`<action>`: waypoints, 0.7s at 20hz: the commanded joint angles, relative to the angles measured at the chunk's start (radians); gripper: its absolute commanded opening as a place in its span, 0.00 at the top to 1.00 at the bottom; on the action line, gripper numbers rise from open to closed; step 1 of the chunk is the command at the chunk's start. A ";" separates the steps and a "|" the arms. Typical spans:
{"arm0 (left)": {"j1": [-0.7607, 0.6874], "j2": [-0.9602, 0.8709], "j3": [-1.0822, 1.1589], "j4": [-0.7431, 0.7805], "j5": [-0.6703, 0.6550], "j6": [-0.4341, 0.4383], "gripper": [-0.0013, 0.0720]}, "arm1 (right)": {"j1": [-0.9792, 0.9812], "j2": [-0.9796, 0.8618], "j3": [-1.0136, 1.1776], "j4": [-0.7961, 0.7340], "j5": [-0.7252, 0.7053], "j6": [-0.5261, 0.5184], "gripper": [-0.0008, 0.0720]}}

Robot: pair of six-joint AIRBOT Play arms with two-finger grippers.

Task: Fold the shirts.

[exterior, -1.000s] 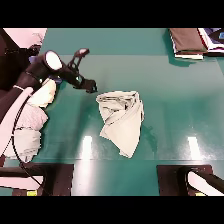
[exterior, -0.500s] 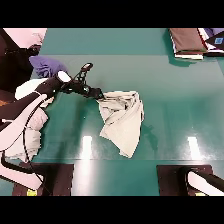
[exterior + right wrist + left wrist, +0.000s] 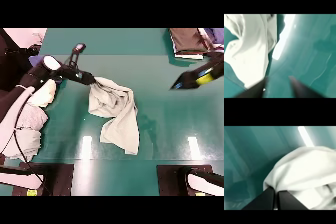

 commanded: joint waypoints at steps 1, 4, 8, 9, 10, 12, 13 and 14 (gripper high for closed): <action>0.018 0.058 0.056 0.055 -0.058 -0.007 0.95 | 0.112 -0.022 -0.337 0.099 -0.209 0.016 0.04; 0.018 0.060 0.056 0.056 -0.087 -0.008 0.95 | 0.197 -0.080 -0.518 0.231 -0.405 -0.050 0.23; 0.018 0.060 0.056 0.056 -0.116 -0.008 0.95 | 0.296 -0.158 -0.561 0.301 -0.486 -0.085 0.23; 0.018 0.060 0.056 0.056 -0.120 -0.013 0.95 | 0.317 -0.175 -0.561 0.300 -0.492 -0.085 0.23; 0.018 0.060 0.056 0.056 -0.129 -0.013 0.95 | 0.332 -0.187 -0.561 0.301 -0.498 -0.095 0.26; 0.018 0.061 0.056 0.056 -0.145 -0.015 0.95 | 0.346 -0.193 -0.561 0.300 -0.516 -0.112 0.77; 0.018 0.068 0.059 0.075 -0.151 -0.026 0.95 | 0.345 -0.182 -0.561 0.298 -0.525 -0.113 0.97; 0.018 0.085 0.068 0.122 -0.152 -0.059 0.95 | 0.336 -0.156 -0.560 0.279 -0.532 -0.112 0.97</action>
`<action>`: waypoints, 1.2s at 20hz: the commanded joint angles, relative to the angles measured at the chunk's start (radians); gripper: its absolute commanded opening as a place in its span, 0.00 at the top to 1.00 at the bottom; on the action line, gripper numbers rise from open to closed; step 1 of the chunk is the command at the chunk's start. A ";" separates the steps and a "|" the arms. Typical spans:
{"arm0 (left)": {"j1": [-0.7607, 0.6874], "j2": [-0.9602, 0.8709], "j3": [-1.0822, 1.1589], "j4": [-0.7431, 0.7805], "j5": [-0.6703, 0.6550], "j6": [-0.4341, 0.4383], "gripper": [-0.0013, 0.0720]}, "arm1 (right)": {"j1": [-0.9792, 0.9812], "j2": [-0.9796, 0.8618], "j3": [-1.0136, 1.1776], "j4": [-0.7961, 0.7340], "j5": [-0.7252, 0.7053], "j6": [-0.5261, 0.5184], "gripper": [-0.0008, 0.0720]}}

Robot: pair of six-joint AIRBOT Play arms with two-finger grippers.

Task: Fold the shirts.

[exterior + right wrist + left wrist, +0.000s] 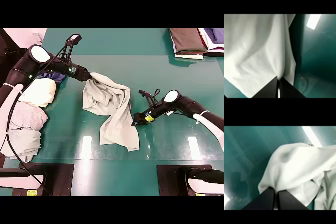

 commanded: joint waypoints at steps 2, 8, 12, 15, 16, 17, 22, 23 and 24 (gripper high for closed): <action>0.016 0.080 0.062 0.168 -0.018 -0.082 0.95 | -0.040 0.109 0.006 -0.075 -0.040 0.024 0.97; 0.073 0.346 0.273 0.199 -0.051 -0.087 0.95 | -0.316 0.435 0.325 -0.322 0.054 0.140 0.97; 0.073 0.476 0.328 0.158 -0.140 -0.087 0.95 | -0.393 0.518 0.531 -0.324 0.107 0.139 0.97; 0.073 0.537 0.351 0.151 -0.248 -0.087 0.95 | -0.402 0.538 0.655 -0.332 0.196 0.136 0.97; 0.073 0.555 0.362 0.151 -0.287 -0.087 0.95 | -0.402 0.539 0.699 -0.357 0.230 0.136 0.97; 0.073 0.568 0.365 0.145 -0.311 -0.087 0.95 | -0.401 0.539 0.738 -0.379 0.263 0.136 0.97; 0.073 0.585 0.321 0.082 -0.414 -0.095 0.95 | -0.401 0.523 0.816 -0.452 0.377 0.137 0.97; 0.073 0.584 0.266 0.082 -0.414 -0.094 0.95 | -0.401 0.499 0.802 -0.447 0.407 0.138 0.97; 0.073 0.581 0.198 0.082 -0.412 -0.094 0.95 | -0.399 0.465 0.775 -0.440 0.444 0.141 0.97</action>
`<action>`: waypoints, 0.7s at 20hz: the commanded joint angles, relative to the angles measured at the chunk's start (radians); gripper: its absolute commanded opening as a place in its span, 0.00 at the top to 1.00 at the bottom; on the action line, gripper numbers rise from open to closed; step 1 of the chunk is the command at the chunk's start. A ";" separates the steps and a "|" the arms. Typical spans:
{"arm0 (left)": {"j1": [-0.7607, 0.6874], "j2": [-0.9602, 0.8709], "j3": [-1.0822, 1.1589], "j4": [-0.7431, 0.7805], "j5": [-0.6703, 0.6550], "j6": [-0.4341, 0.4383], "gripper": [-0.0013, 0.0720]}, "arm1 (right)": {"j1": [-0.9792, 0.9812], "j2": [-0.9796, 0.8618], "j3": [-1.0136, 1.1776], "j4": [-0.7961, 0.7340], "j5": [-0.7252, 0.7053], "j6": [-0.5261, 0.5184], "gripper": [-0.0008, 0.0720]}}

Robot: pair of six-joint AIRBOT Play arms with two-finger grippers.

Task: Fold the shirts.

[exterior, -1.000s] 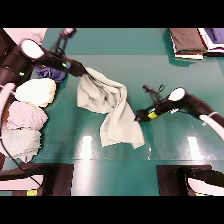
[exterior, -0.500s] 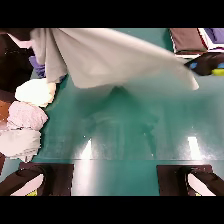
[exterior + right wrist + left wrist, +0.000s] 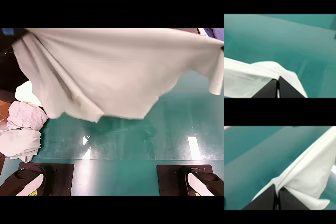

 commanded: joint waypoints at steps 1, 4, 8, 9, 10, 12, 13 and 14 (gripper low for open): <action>0.001 -0.008 -0.175 -0.018 -0.045 -0.002 0.95 | 0.006 -0.079 -0.043 -0.016 0.126 0.005 0.97; 0.001 -0.079 -0.413 0.014 0.039 0.000 0.94 | 0.052 -0.214 -0.176 -0.021 0.110 0.003 0.97; 0.001 -0.281 -0.556 0.088 0.276 -0.001 0.94 | 0.101 -0.392 -0.287 -0.021 -0.108 0.000 0.97; 0.001 -0.335 -0.556 0.088 0.329 -0.001 0.94 | 0.105 -0.432 -0.292 -0.021 -0.163 0.000 0.97; 0.001 -0.385 -0.556 0.085 0.388 -0.002 0.94 | 0.109 -0.473 -0.284 -0.019 -0.209 0.005 0.97; 0.001 -0.450 -0.556 0.086 0.496 -0.002 0.94 | 0.114 -0.552 -0.236 -0.019 -0.249 0.018 0.97; 0.002 -0.467 -0.554 0.087 0.540 -0.003 0.94 | 0.114 -0.587 -0.203 -0.019 -0.255 0.022 0.97; 0.002 -0.476 -0.550 0.087 0.577 -0.003 0.91 | 0.114 -0.623 -0.166 -0.019 -0.259 0.024 0.97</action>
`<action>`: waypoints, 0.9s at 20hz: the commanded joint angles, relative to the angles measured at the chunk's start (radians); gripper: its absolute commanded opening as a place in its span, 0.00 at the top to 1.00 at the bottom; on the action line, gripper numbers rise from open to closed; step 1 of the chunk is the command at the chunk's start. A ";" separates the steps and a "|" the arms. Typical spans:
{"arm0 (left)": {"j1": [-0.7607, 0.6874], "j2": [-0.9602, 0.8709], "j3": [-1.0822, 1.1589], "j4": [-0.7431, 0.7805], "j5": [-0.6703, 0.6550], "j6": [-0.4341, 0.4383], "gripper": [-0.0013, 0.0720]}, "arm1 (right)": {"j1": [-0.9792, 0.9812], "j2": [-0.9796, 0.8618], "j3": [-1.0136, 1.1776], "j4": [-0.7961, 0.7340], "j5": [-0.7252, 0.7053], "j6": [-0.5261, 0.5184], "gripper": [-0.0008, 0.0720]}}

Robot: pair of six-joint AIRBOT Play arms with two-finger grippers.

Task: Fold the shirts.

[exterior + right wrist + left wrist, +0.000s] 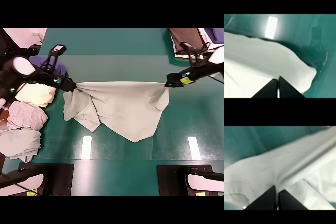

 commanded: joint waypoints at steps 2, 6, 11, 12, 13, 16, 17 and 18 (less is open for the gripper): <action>0.002 -0.073 -0.001 0.009 0.227 -0.008 0.40 | 0.008 -0.163 0.128 0.003 -0.070 0.035 0.97; 0.024 -0.071 0.111 0.073 0.119 -0.038 0.39 | 0.003 -0.225 0.241 0.002 -0.012 0.056 0.53; 0.196 -0.045 0.162 0.013 -0.241 -0.141 0.39 | -0.025 -0.081 0.118 0.006 0.075 -0.003 0.53; 0.217 -0.025 0.106 -0.011 -0.250 -0.141 0.39 | -0.036 -0.035 0.063 0.014 0.079 -0.018 0.53; 0.233 0.006 0.029 -0.037 -0.238 -0.141 0.39 | -0.047 0.012 0.003 0.056 0.086 -0.042 0.53; 0.237 0.103 -0.223 -0.127 -0.150 -0.128 0.39 | -0.090 0.127 -0.147 0.172 0.095 -0.088 0.44; 0.237 0.124 -0.304 -0.196 -0.126 -0.098 0.39 | -0.103 0.158 -0.188 0.188 0.092 -0.090 0.26; 0.237 0.135 -0.368 -0.266 -0.113 -0.054 0.39 | -0.110 0.183 -0.222 0.185 0.095 -0.090 0.18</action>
